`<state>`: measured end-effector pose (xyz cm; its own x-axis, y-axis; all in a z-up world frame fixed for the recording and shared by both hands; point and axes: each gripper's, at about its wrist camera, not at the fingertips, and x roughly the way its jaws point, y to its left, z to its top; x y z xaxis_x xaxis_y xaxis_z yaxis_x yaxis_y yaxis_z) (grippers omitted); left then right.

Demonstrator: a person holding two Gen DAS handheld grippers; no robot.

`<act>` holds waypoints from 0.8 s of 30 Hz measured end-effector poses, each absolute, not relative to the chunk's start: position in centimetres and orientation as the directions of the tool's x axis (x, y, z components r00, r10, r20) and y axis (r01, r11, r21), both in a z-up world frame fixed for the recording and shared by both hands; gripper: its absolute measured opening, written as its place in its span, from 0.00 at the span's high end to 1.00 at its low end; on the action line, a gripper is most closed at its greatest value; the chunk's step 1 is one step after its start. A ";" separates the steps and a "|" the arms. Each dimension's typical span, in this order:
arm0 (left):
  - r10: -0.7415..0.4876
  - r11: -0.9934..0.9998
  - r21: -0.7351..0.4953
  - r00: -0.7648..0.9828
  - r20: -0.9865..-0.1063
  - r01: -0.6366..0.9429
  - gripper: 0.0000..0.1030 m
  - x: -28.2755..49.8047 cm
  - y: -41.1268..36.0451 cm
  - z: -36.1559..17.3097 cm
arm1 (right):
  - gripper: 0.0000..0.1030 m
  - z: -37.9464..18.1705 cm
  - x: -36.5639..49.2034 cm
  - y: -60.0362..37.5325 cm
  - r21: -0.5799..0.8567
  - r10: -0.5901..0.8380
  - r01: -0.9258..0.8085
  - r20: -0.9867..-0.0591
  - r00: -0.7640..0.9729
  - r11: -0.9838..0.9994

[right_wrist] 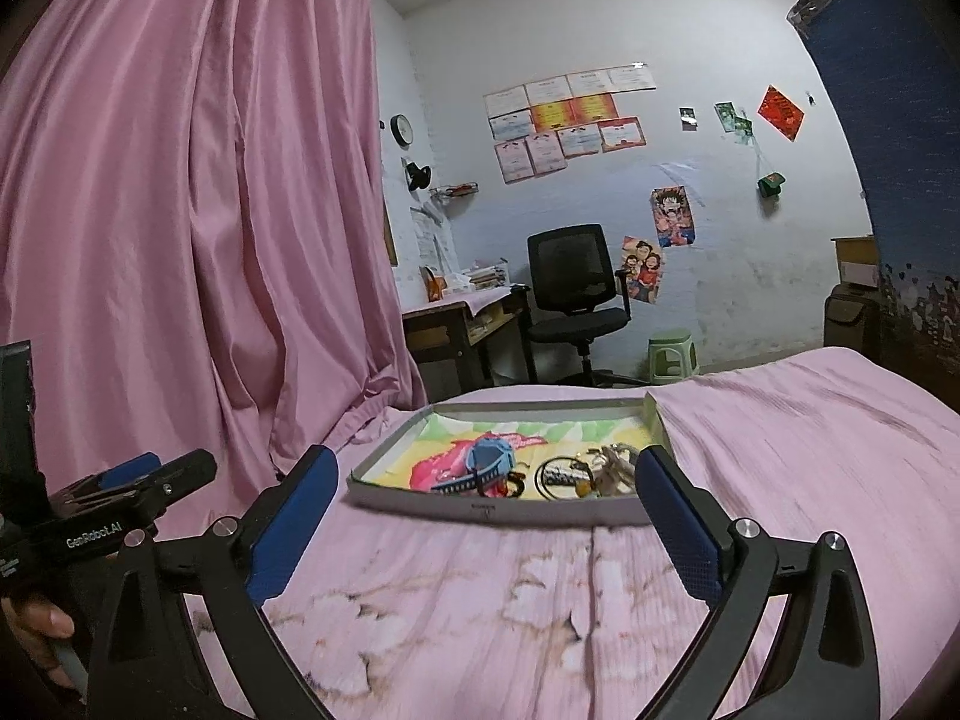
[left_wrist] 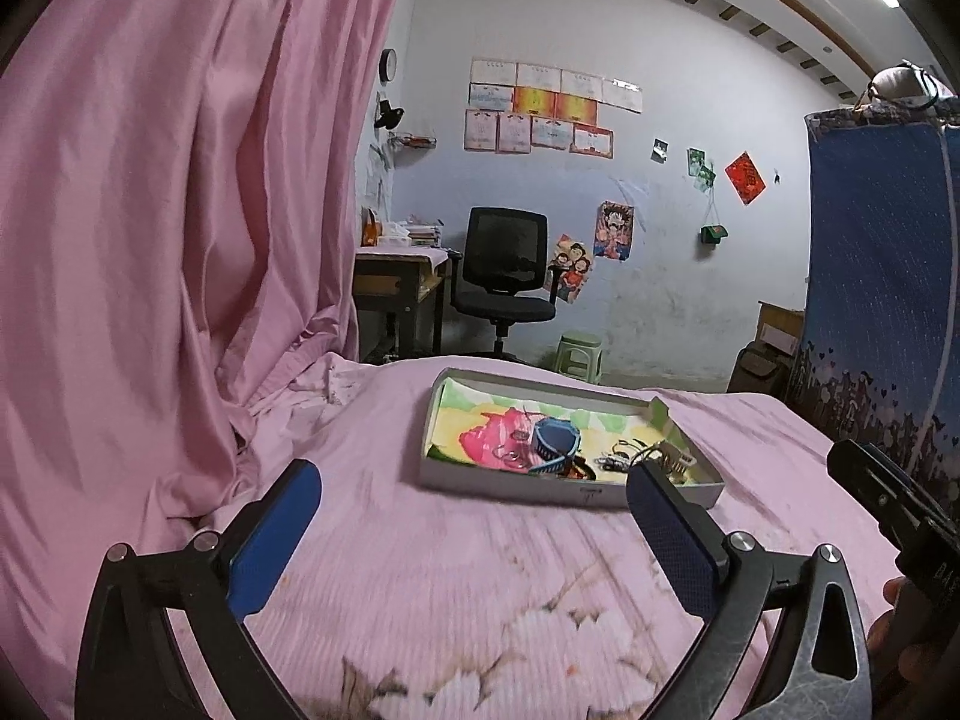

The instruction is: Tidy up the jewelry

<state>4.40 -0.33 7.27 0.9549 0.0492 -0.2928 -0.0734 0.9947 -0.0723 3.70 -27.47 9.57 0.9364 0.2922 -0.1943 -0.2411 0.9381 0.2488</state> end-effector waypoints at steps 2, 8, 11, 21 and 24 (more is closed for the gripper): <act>0.057 0.994 -0.070 0.956 -0.286 -0.080 0.01 3.4 -0.1 6.8 | 0.05 9.4 3.1 -27.5 0.244 0.288 -0.238 -0.197 0.937 0.940; 0.071 0.993 -0.076 0.957 -0.282 -0.096 0.01 2.1 0.2 5.7 | 0.05 8.9 2.0 -27.1 0.219 0.279 -0.234 -0.203 0.939 0.947; 0.074 0.992 -0.073 0.956 -0.283 -0.099 0.01 2.0 0.2 5.1 | 0.05 8.6 1.8 -27.0 0.208 0.278 -0.236 -0.203 0.939 0.949; 0.085 0.992 -0.062 0.952 -0.293 -0.108 0.01 2.2 0.5 4.2 | 0.05 8.3 1.8 -27.0 0.204 0.283 -0.241 -0.213 0.935 0.949; 0.090 0.992 -0.058 0.952 -0.294 -0.112 0.01 2.2 0.5 4.1 | 0.05 8.1 1.8 -27.1 0.207 0.282 -0.239 -0.216 0.935 0.949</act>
<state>2.23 0.52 4.14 0.9516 0.0901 -0.2938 -0.1119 0.9920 -0.0581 1.82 -27.10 8.13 0.9346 0.2825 -0.2160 -0.2390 0.9488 0.2067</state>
